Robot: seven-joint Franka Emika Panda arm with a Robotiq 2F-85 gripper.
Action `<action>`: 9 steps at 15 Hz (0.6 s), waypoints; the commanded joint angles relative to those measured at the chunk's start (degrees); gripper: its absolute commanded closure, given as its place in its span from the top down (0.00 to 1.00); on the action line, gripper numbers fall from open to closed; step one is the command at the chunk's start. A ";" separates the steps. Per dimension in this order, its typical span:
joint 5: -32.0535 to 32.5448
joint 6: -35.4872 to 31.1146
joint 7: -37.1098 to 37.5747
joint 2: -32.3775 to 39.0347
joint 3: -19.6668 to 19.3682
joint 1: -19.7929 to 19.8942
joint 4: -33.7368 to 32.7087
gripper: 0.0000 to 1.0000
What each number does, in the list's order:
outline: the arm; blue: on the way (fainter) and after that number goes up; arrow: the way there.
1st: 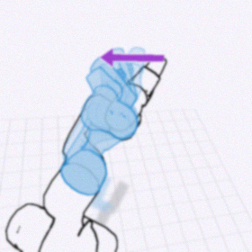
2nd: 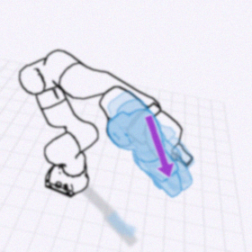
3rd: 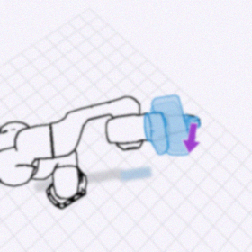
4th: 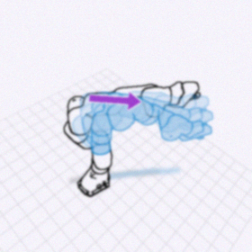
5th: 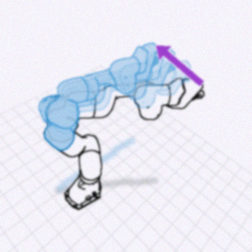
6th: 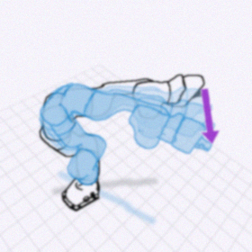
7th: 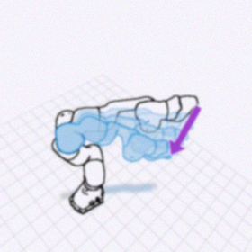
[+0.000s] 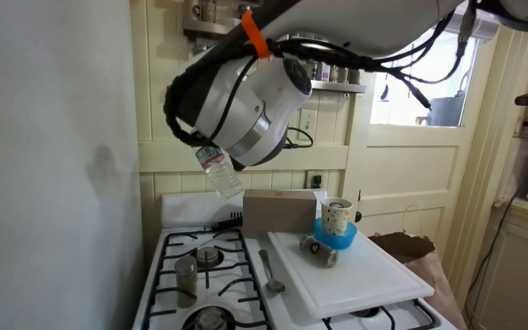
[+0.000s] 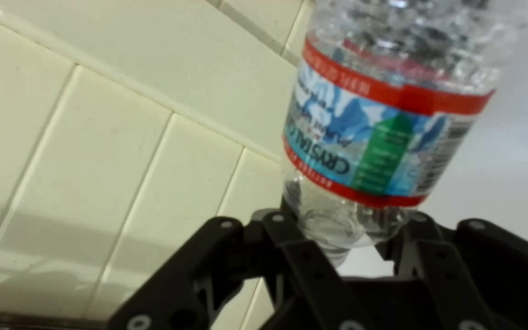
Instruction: Make the water bottle stand upright on the stove top
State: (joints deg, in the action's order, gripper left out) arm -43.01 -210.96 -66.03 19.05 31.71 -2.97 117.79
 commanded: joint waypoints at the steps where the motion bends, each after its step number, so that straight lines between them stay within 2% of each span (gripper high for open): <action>1: 3.67 -7.13 1.02 4.83 0.59 -0.80 -0.11 0.13; 4: 3.96 -9.62 0.03 8.21 -0.05 -1.67 -0.05 0.13; 5: 2.43 -7.05 -0.01 6.39 0.26 -1.07 0.07 0.38; 8: 2.91 -8.15 -0.03 8.49 0.20 -1.17 0.05 0.38; 9: 2.96 -8.15 -0.03 8.53 0.17 -1.16 0.03 0.13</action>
State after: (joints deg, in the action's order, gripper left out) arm -40.05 -219.11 -66.06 27.57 31.88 -4.13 117.81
